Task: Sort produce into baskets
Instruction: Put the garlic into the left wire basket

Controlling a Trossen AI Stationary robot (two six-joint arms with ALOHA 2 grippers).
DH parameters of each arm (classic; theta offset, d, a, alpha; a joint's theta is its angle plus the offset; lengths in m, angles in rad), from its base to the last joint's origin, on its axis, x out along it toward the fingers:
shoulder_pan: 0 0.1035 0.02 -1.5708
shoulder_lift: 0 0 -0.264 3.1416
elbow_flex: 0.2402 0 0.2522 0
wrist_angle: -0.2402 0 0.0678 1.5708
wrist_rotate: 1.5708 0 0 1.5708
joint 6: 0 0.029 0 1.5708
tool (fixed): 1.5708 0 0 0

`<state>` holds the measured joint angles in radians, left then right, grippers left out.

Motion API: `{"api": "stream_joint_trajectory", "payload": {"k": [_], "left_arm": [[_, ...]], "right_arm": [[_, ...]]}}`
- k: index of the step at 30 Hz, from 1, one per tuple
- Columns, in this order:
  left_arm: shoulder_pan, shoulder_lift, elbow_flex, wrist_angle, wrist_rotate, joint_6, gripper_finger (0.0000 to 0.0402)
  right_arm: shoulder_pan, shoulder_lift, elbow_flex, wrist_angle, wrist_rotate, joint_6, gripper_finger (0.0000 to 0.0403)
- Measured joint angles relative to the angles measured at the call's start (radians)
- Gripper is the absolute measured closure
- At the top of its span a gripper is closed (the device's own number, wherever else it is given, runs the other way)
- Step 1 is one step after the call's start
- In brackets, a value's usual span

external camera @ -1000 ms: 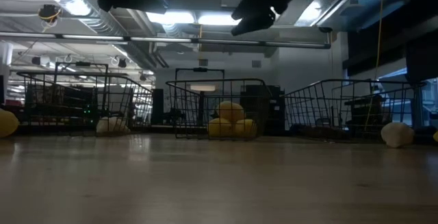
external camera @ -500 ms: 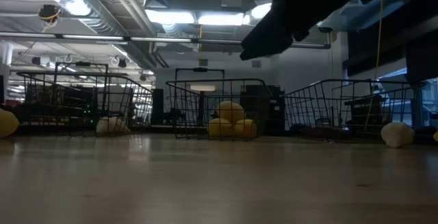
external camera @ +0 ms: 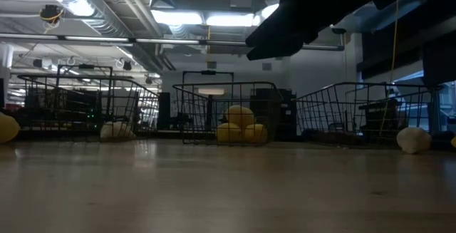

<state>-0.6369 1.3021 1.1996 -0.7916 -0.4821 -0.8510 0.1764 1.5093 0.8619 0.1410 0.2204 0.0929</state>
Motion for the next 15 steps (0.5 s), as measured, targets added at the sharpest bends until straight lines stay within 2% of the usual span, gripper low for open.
{"api": "stream_joint_trajectory", "payload": {"k": [4,9,15], "left_arm": [[-0.001,0.012,0.015,-0.124,0.078,-0.129,0.0160],[-0.027,0.027,0.015,-0.293,0.185,-0.364,0.0160],[-0.046,0.050,0.008,-0.496,0.253,-0.606,0.0160]], "right_arm": [[0.000,0.000,0.000,0.000,0.023,0.000,0.0031],[-0.001,0.000,0.000,0.000,0.035,-0.008,0.0031],[-0.002,0.000,0.000,0.012,0.034,-0.020,0.0031]]}}
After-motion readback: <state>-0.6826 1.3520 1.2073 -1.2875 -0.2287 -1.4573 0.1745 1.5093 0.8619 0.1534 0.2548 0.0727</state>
